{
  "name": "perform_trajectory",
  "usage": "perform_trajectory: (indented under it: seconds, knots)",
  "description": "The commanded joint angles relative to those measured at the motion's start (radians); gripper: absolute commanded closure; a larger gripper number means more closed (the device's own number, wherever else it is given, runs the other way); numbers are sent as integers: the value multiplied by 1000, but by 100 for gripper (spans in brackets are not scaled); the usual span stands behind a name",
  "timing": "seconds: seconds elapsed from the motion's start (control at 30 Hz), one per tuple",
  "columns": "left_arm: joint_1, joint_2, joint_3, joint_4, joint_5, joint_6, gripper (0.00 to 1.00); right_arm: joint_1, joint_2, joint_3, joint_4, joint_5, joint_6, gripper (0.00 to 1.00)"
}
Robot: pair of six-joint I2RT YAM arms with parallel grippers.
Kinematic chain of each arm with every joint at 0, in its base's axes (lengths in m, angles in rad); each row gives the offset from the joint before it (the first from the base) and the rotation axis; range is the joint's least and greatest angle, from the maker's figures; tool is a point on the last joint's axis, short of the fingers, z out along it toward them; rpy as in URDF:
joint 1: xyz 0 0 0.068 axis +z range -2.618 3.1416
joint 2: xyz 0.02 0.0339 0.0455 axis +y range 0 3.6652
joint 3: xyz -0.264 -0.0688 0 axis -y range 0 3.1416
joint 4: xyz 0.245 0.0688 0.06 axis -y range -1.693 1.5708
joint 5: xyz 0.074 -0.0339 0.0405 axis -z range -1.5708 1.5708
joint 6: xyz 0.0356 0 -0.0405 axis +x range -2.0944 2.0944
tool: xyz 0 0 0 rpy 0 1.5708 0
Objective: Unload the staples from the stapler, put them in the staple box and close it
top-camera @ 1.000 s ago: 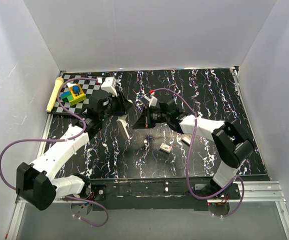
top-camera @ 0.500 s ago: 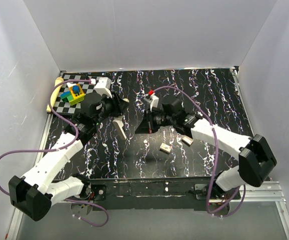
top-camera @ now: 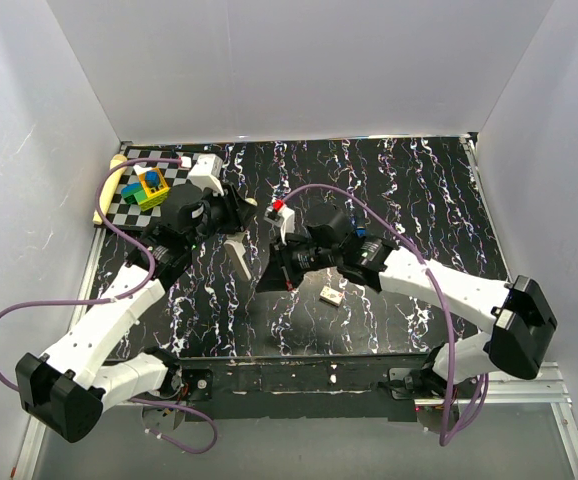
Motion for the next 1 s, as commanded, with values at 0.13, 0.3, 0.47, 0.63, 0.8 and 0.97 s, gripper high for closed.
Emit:
perform_trajectory:
  seconds: [0.13, 0.3, 0.47, 0.63, 0.8, 0.97]
  knots:
    - [3, -14, 78, -47, 36, 1, 100, 44, 54, 128, 29, 4, -27, 99]
    - [3, -15, 87, -57, 43, -9, 100, 58, 90, 152, 50, 25, -22, 99]
    - [3, -14, 104, -84, 43, -16, 100, 58, 111, 156, 52, 99, -32, 99]
    - [3, -17, 116, -96, 51, -23, 100, 58, 119, 171, 23, 227, -51, 99]
    - [3, -21, 113, -108, 59, -23, 100, 58, 116, 198, -37, 344, -85, 99]
    - [3, -32, 102, -113, 59, -25, 100, 57, 97, 200, -60, 407, -120, 99]
